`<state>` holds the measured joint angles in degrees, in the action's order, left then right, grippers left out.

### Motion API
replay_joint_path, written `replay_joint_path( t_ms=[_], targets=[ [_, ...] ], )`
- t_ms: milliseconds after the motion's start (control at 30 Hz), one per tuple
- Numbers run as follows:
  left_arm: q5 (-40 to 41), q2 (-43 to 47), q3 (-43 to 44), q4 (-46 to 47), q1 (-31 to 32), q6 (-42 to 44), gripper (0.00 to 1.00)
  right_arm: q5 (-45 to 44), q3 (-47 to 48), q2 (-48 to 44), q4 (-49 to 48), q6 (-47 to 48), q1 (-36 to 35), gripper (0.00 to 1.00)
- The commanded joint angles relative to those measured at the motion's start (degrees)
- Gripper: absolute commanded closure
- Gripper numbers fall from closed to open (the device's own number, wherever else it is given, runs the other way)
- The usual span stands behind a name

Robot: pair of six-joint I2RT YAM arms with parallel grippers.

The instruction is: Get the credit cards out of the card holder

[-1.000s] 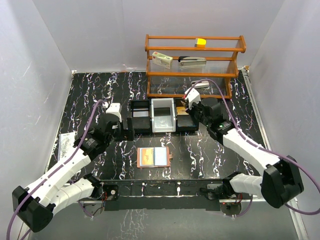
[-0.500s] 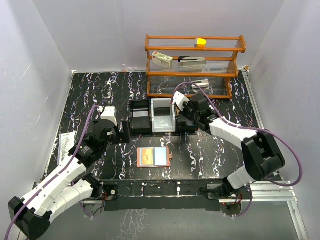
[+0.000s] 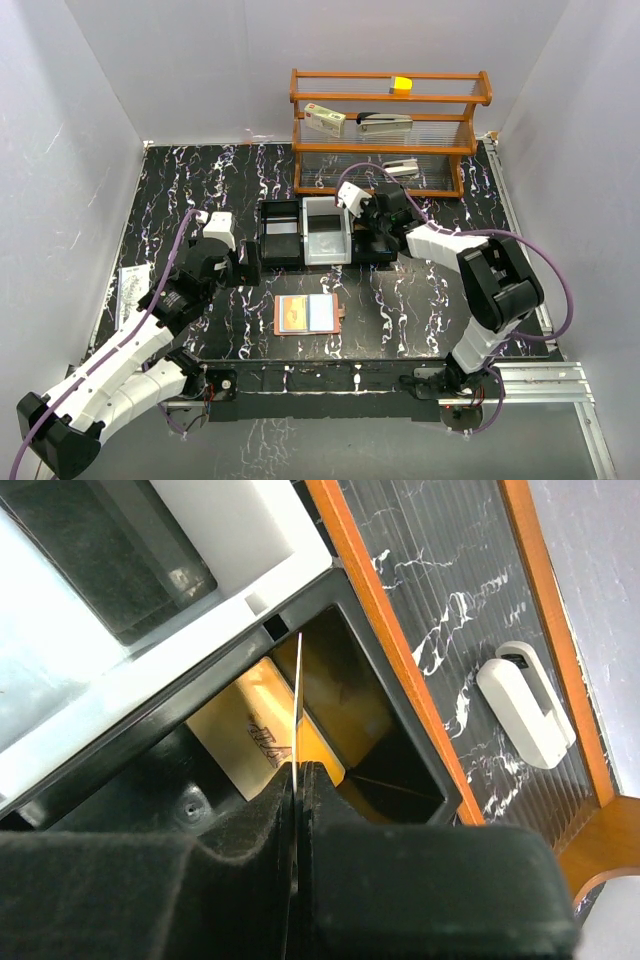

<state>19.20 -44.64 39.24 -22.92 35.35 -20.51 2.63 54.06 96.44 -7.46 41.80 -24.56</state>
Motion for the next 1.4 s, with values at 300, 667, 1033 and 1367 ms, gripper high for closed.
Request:
replay_joint_path(
  t_ms=[300,667,1033,1367],
  targets=[
    [-1.68,-1.12,-0.18,1.14,-0.09,1.79,0.01,-1.60,0.57,3.75,-11.60,6.62,0.83,1.00],
    [-2.13,-1.21,-0.40,1.41,-0.11,2.06,0.01,-1.81,-1.43,6.50,-12.03,7.34,0.91,1.00],
    [-2.19,-1.39,-0.12,1.29,-0.06,2.15,0.01,3.53,-0.67,6.78,-7.30,7.32,1.64,0.88],
    [-2.87,-1.20,-0.44,1.73,-0.11,2.23,0.01,5.06,0.50,7.22,-4.20,8.57,2.48,0.80]
  ],
)
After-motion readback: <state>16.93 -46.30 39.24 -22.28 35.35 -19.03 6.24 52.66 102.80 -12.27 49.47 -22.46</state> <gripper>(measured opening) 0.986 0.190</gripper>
